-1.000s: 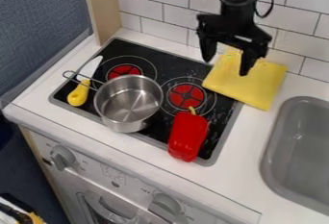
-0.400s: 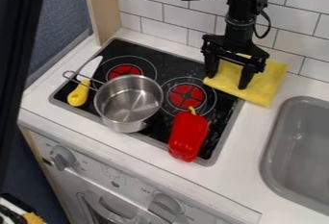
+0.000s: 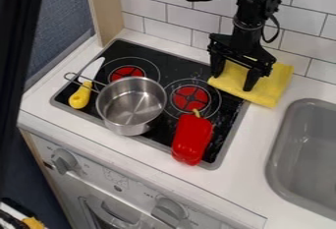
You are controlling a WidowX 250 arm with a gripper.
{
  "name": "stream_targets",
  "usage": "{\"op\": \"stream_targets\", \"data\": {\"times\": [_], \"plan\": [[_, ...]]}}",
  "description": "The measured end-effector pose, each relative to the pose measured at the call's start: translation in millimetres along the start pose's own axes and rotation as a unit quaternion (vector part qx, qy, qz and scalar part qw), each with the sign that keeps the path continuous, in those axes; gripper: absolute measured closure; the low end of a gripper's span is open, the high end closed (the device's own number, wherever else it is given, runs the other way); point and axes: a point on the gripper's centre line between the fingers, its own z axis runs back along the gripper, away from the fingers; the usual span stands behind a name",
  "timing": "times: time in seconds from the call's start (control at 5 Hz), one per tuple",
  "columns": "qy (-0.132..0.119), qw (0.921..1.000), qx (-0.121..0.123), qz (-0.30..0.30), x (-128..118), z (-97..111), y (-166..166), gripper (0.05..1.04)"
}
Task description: Moved the yellow cloth to the top left of the silver pot
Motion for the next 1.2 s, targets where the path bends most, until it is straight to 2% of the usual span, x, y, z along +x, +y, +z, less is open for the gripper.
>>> {"op": "stream_targets", "data": {"times": [0.2, 0.4, 0.6, 1.0, 1.2], "plan": [[0.007, 0.9997, 0.012, 0.018, -8, -3, 23, 0.082], [0.019, 0.9981, 0.024, 0.054, -15, -8, 60, 0.082], [0.033, 0.9965, 0.042, 0.065, -22, -12, 90, 0.082], [0.043, 0.997, 0.04, 0.051, -33, -21, 148, 0.082], [0.049, 0.9966, 0.03, 0.059, -44, -25, 170, 0.081]]}}
